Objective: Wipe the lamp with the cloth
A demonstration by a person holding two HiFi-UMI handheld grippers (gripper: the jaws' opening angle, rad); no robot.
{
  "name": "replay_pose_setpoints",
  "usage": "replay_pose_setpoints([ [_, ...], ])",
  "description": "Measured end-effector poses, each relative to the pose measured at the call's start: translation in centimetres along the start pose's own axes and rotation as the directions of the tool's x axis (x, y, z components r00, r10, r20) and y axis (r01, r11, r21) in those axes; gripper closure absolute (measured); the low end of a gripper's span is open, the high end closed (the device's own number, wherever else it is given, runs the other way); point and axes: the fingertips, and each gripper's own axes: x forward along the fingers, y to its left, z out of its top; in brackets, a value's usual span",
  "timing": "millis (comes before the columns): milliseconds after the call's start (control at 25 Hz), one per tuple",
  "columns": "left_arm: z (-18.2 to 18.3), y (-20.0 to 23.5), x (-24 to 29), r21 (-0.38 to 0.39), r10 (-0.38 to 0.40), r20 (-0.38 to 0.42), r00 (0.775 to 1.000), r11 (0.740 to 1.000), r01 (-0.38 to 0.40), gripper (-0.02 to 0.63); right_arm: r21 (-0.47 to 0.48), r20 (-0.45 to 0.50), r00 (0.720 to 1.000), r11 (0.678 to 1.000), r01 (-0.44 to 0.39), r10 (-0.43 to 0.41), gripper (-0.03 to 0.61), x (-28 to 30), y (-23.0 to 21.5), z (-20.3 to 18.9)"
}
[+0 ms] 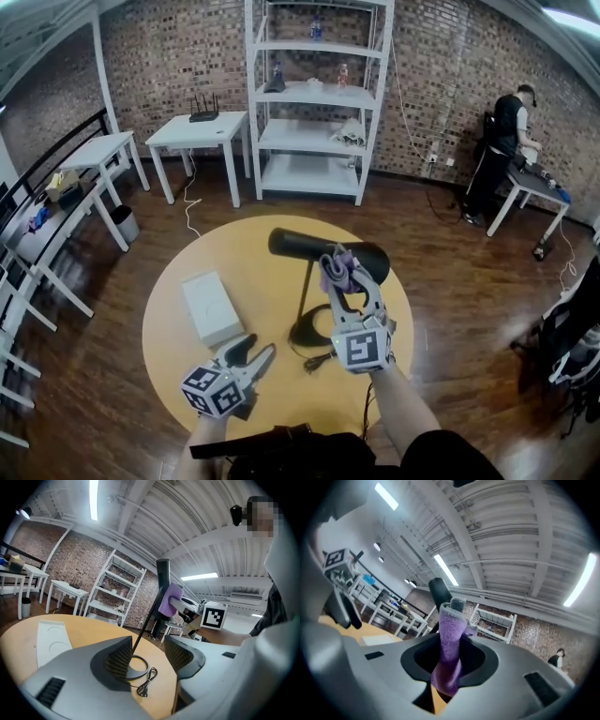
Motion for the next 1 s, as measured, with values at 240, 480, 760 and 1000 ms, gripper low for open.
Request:
replay_pose_setpoints([
  [240,-0.1,-0.4,0.2,0.004,-0.006,-0.018,1.000,1.000,0.006,0.400,-0.197,-0.115,0.993,0.980,0.011,-0.034,0.482,-1.2,0.7,-3.3],
  [480,-0.7,-0.7,0.4,0.002,-0.022,-0.036,0.999,1.000,0.022,0.400,-0.226,-0.227,0.974,0.973,-0.054,0.002,0.482,-1.6,2.9,-6.1],
  [760,-0.6,-0.3,-0.1,-0.010,-0.021,-0.022,1.000,1.000,0.021,0.400,0.095,-0.212,0.970,0.990,-0.100,0.118,0.482,0.2,4.8,-3.1],
  [1000,0.0,0.4,-0.5,-0.013,-0.008,-0.002,1.000,1.000,0.008,0.400,0.521,-0.209,0.967,0.853,-0.015,0.145,0.482,1.1,3.1,-5.3],
])
